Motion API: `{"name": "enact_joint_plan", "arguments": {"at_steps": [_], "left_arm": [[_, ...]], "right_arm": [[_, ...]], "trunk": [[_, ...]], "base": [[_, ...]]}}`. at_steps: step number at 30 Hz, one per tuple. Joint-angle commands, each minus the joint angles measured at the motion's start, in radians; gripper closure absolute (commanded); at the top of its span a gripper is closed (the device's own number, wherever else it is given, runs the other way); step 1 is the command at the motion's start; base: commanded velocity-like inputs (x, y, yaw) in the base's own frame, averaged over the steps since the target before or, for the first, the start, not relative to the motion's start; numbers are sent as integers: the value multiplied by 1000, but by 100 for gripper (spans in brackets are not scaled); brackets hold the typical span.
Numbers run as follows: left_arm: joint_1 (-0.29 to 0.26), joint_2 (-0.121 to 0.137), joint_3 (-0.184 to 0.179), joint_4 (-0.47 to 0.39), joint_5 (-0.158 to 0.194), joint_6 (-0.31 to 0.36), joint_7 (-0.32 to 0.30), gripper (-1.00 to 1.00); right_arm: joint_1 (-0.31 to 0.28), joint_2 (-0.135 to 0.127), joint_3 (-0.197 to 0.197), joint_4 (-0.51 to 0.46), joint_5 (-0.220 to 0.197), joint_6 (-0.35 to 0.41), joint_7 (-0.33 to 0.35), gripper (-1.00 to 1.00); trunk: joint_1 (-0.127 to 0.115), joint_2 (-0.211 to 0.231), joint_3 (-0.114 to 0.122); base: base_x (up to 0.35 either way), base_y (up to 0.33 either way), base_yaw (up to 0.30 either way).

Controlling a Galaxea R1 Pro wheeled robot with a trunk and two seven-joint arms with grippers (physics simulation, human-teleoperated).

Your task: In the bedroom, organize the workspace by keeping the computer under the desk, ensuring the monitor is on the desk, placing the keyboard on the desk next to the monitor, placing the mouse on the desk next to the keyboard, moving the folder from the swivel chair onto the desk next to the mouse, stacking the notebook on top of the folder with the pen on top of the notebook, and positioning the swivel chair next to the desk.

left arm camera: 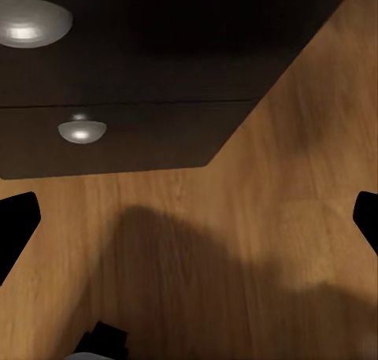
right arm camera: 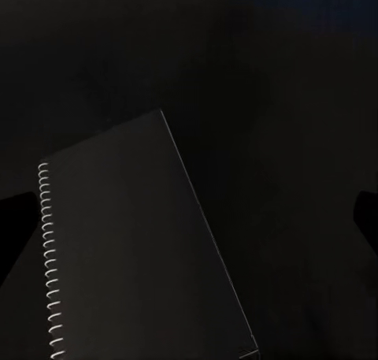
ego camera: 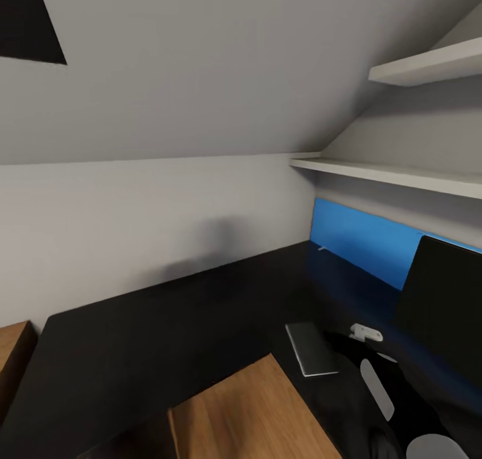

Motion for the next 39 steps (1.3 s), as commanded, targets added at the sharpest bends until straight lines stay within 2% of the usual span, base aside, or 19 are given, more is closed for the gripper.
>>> {"name": "enact_joint_plan", "arguments": {"at_steps": [1, 13, 16, 22, 25, 33, 39], "left_arm": [[-1, 0, -2, 1, 9, -3, -4, -100], [-1, 0, -2, 1, 9, -3, -4, -100], [-1, 0, -2, 1, 9, -3, -4, -100], [-1, 0, -2, 1, 9, -3, -4, -100], [0, 0, -2, 1, 9, -3, -4, -100], [0, 0, -2, 2, 9, -3, -4, -100], [-1, 1, -1, 2, 10, -3, -4, -100]], "right_arm": [[0, 0, 0, 0, -9, 5, -3, -100], [0, 0, 11, 33, -1, 10, -4, -100], [0, 0, 24, 39, 23, 11, -5, -100], [0, 5, 47, 43, 104, 11, -8, -100], [0, 5, 49, 43, 121, 13, -9, -100], [-1, 6, 53, 44, 133, 23, -41, -100], [-1, 9, 56, 44, 137, 25, -53, -100]], "trunk": [[0, -1, -1], [0, -1, -1], [0, -1, -1], [0, -1, -1], [0, -1, -1], [0, -1, -1], [0, -1, -1]], "base": [[166, 0, -1], [39, 0, 0], [2, 0, 0], [0, 0, 0], [0, 0, 0], [11, 0, 0], [209, 0, 0]]}}
